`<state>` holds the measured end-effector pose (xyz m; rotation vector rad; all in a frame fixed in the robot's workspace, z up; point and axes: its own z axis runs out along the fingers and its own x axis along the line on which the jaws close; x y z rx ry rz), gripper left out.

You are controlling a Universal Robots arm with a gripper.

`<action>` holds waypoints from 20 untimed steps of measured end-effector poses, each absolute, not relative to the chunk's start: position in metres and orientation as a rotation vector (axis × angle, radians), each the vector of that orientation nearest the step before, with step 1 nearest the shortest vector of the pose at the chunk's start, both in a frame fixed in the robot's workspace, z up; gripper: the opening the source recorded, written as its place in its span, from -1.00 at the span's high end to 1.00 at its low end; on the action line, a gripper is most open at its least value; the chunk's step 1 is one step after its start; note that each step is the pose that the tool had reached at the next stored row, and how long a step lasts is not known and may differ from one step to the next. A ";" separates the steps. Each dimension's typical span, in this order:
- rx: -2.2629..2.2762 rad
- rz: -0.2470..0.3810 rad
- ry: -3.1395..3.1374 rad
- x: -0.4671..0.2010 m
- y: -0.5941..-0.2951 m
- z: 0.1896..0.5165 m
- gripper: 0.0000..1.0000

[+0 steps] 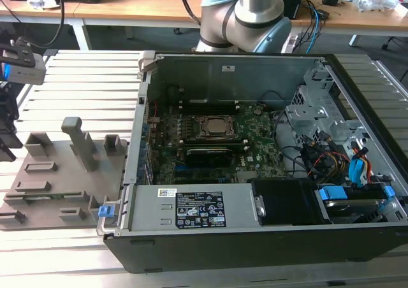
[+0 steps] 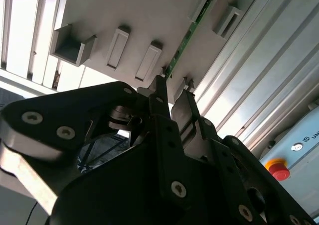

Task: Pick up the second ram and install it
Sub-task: 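Pick up the second ram and move it above second insertion slot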

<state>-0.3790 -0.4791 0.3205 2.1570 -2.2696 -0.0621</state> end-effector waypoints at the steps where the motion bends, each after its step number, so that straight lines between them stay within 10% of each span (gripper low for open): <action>1: 2.157 -0.062 -2.270 -0.379 -0.479 0.320 0.37; 20: 2.157 -0.062 -2.270 -0.379 -0.482 0.296 0.37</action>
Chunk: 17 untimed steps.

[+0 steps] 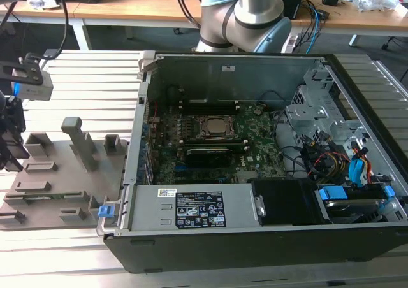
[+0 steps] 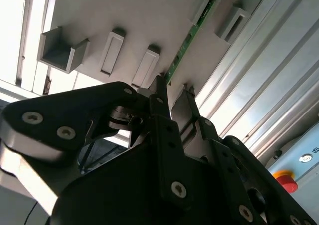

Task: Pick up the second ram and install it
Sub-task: 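Pick up the second ram and move it above second insertion slot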

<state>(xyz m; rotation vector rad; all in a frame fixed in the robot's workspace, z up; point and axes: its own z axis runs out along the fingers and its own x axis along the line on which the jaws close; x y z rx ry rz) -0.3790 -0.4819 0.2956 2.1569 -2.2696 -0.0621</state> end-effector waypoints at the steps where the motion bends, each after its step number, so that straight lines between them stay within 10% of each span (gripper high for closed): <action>1: 2.157 -0.062 -2.270 -0.379 -0.482 0.294 0.37; 17: 2.157 -0.062 -2.270 -0.379 -0.489 0.270 0.37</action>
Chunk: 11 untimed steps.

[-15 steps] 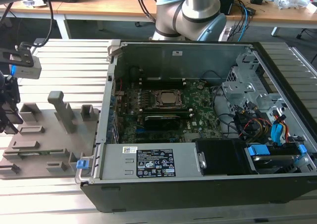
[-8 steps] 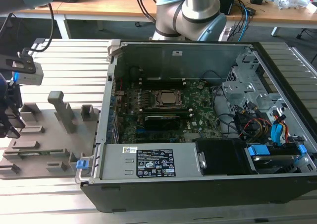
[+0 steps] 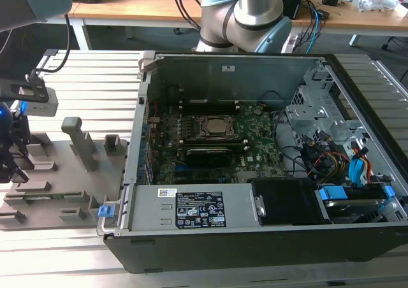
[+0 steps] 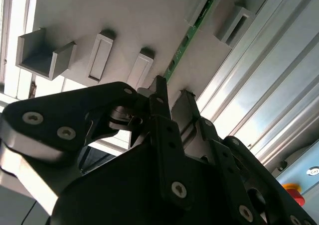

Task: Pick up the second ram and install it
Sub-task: 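Pick up the second ram and move it above second insertion slot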

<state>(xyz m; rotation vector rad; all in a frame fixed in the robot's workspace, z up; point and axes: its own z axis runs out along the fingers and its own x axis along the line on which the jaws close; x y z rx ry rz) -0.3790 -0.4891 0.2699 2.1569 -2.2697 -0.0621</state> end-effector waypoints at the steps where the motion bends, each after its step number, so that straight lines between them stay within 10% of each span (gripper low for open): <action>1: 2.157 -0.062 -2.270 -0.379 -0.489 0.268 0.37; 11: 2.157 -0.061 -2.269 -0.376 -0.492 0.250 0.37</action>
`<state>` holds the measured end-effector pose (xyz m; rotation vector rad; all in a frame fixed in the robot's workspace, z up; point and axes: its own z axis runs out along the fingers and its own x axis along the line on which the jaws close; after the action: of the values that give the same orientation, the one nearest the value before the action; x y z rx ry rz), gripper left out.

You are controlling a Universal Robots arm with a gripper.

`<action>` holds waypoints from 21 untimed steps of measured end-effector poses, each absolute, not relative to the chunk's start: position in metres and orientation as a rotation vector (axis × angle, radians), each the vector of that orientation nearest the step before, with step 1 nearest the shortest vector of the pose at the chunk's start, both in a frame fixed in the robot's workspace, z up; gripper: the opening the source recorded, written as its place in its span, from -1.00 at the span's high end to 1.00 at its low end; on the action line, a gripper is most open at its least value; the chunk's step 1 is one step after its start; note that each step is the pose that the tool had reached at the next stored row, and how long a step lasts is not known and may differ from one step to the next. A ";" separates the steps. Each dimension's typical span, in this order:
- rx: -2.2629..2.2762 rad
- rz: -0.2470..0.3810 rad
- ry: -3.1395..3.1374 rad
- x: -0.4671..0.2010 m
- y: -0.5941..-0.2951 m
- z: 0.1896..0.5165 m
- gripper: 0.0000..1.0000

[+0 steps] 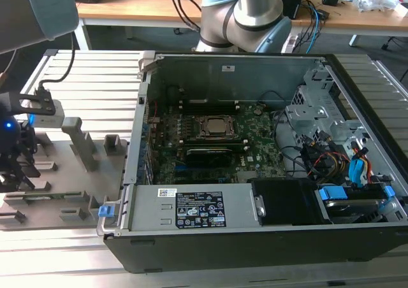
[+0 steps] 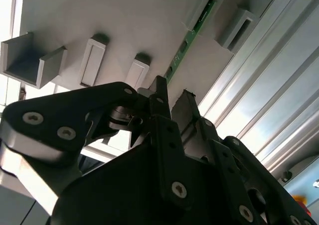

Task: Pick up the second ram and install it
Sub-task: 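Pick up the second ram and move it above second insertion slot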

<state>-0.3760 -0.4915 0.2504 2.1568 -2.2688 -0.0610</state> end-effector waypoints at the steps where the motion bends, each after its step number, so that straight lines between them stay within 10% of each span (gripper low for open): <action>1: 2.157 -0.060 -2.268 -0.375 -0.492 0.249 0.37; 21: 2.208 -0.045 -2.203 -0.367 -0.493 0.202 0.37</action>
<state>-0.3674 -0.4927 0.2022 2.2085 -2.2030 -0.0448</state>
